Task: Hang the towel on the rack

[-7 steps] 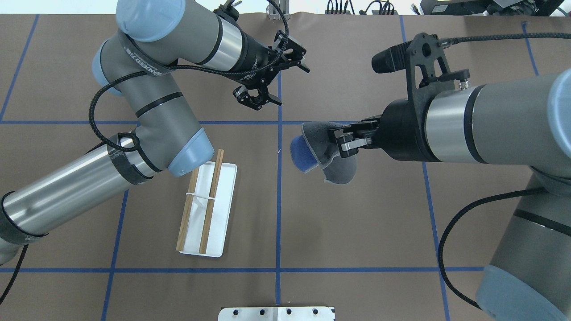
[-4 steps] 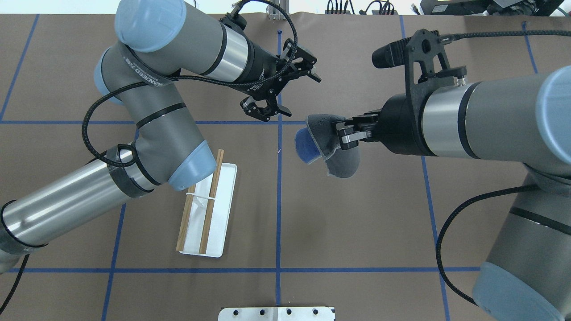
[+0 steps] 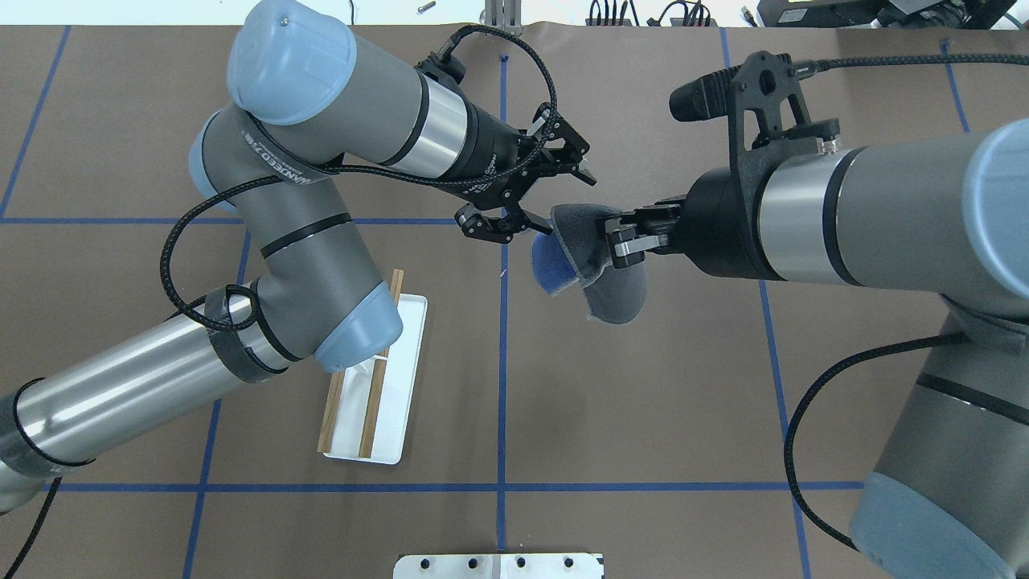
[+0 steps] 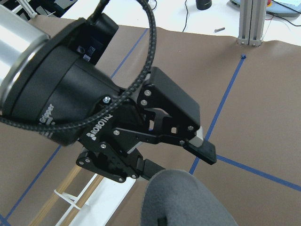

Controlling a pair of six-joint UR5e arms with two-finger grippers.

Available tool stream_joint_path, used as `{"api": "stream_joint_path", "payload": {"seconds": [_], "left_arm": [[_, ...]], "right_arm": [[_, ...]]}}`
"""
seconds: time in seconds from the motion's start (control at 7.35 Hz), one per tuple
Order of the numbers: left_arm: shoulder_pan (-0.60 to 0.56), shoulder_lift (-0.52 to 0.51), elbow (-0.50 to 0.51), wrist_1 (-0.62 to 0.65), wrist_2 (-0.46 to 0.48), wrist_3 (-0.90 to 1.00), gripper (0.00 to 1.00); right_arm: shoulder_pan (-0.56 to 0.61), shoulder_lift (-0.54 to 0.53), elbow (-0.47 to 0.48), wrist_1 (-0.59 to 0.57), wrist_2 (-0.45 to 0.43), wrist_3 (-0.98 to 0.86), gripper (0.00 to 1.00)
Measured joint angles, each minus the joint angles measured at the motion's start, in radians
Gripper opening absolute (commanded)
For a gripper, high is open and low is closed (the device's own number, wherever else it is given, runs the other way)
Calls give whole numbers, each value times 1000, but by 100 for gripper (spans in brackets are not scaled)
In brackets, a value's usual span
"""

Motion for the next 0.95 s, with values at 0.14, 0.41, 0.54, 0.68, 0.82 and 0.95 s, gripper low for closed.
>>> {"api": "stream_joint_path", "payload": {"seconds": [0.14, 0.41, 0.54, 0.68, 0.82, 0.95], "left_arm": [[4, -2, -4, 0, 2, -10, 0], [5, 1, -19, 0, 6, -12, 0], [6, 4, -23, 0, 6, -11, 0], [6, 6, -24, 1, 5, -11, 0], [4, 7, -25, 1, 5, -12, 0], [2, 7, -28, 3, 4, -13, 0]], "right_arm": [[0, 0, 0, 0, 0, 0, 0], [1, -1, 3, 0, 0, 0, 0], [1, -2, 5, 0, 1, 0, 0], [1, -2, 8, 0, 2, -1, 91], [2, -4, 11, 0, 4, 7, 100], [3, -12, 20, -1, 7, 34, 100]]}}
